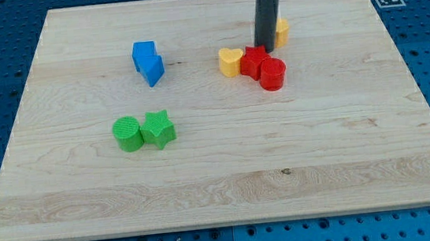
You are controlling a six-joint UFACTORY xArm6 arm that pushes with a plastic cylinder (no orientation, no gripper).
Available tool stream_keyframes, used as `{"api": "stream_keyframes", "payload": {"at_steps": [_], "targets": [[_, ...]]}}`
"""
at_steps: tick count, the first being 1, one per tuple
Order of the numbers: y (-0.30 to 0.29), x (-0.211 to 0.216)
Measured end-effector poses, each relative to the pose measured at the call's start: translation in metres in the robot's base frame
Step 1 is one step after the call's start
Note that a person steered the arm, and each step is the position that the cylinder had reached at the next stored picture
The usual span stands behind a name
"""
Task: Move red circle below the red star
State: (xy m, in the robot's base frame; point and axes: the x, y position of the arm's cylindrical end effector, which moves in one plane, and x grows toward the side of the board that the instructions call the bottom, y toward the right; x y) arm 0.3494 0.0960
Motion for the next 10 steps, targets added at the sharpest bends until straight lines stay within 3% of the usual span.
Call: {"api": "stream_keyframes", "payload": {"at_steps": [3, 6, 10], "targets": [[0.069, 0.023], [0.063, 0.079], [-0.013, 0.08]]}}
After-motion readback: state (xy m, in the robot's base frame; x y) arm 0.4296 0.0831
